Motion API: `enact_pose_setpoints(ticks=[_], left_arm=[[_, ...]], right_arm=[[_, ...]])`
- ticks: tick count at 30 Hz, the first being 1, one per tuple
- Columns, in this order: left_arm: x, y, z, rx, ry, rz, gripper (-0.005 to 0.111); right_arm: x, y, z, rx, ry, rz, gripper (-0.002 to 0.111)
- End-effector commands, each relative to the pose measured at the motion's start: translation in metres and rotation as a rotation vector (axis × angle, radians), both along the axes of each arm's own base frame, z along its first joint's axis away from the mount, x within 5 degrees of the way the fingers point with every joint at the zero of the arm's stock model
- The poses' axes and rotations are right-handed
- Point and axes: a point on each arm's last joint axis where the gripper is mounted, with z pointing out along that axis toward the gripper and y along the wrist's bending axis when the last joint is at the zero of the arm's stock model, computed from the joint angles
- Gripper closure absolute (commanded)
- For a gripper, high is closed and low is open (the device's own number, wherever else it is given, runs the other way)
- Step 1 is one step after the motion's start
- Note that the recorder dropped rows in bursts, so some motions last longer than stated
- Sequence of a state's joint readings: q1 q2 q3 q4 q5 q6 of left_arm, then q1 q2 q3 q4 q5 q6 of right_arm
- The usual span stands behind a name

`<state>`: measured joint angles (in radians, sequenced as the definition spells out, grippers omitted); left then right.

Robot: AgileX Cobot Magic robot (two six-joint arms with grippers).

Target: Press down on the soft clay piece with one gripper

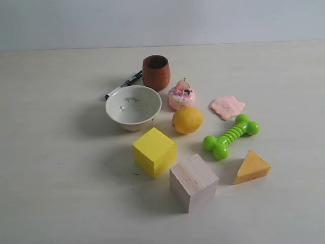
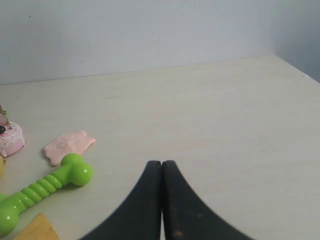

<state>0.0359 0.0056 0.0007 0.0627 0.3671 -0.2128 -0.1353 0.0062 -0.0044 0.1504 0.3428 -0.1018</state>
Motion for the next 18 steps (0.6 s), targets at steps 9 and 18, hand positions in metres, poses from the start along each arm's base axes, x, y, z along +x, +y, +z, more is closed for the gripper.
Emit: enact_pose_setpoints(ticks=[9, 18], left_arm=[[-0.0001, -0.0004, 0.0012, -0.002, -0.014, -0.006, 0.107], [-0.0001, -0.0004, 0.0012, -0.002, -0.014, -0.006, 0.107]], right_arm=[[-0.0001, 0.0001, -0.0006, -0.003, -0.008, 0.002, 0.108], [0.0009, -0.0006, 0.0042, -0.001, -0.062, -0.006, 0.108]])
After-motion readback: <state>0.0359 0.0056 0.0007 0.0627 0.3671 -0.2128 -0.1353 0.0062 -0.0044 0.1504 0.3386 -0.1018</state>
